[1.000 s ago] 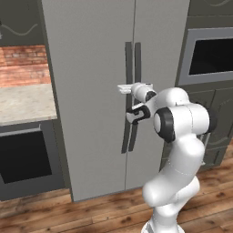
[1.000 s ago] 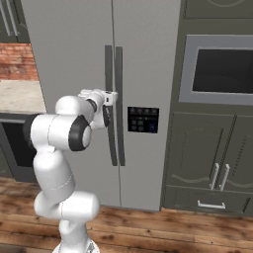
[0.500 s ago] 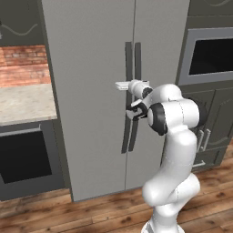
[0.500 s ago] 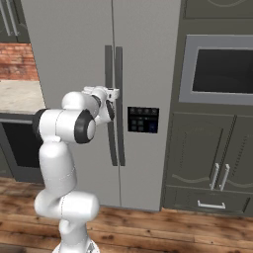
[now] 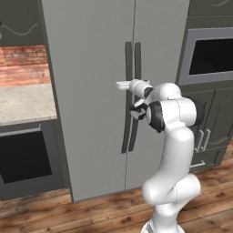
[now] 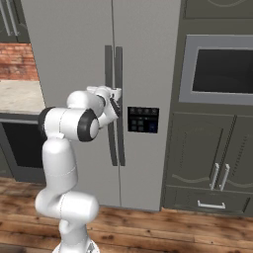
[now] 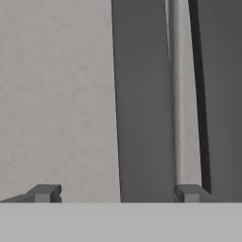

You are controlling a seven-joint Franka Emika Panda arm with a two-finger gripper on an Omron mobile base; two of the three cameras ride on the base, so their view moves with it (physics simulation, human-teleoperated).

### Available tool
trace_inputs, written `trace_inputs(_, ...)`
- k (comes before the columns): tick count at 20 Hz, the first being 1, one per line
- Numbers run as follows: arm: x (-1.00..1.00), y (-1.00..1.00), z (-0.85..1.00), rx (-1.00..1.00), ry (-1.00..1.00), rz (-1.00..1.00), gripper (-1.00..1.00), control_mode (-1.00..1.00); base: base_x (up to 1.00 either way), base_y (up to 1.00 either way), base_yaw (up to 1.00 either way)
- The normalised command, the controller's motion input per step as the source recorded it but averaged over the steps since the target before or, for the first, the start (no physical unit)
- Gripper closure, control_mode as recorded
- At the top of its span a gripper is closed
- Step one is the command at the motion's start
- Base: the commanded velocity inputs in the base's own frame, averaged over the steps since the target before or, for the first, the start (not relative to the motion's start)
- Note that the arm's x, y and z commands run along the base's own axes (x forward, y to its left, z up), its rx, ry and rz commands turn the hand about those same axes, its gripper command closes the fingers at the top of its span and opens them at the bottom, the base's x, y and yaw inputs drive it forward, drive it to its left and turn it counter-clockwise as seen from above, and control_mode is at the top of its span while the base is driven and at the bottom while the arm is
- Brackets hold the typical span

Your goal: Retrieve the chicken drumstick from the fridge and place it on the saucepan with marinade on the stove.

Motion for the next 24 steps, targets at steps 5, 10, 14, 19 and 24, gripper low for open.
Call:
trace_inputs(5, 0.06, -0.10, 0.00, 0.00, 0.00, 0.02, -1.00, -1.00, 0.00, 0.00, 0.00)
trace_inputs(10, 0.01, -0.01, 0.00, 0.00, 0.00, 0.00, -1.00, -1.00, 0.00, 0.00, 0.00)
trace_inputs(14, 0.00, 0.00, 0.00, 0.00, 0.00, 0.00, -1.00, -1.00, 0.00, 0.00, 0.00)
trace_inputs(19, 0.07, 0.00, 0.00, 0.00, 0.01, 0.00, -1.00, -1.00, 0.00, 0.00, 0.00)
trace_inputs(24, 0.30, 0.00, 0.00, 0.00, 0.03, 0.00, -1.00, -1.00, 0.00, 0.00, 0.00)
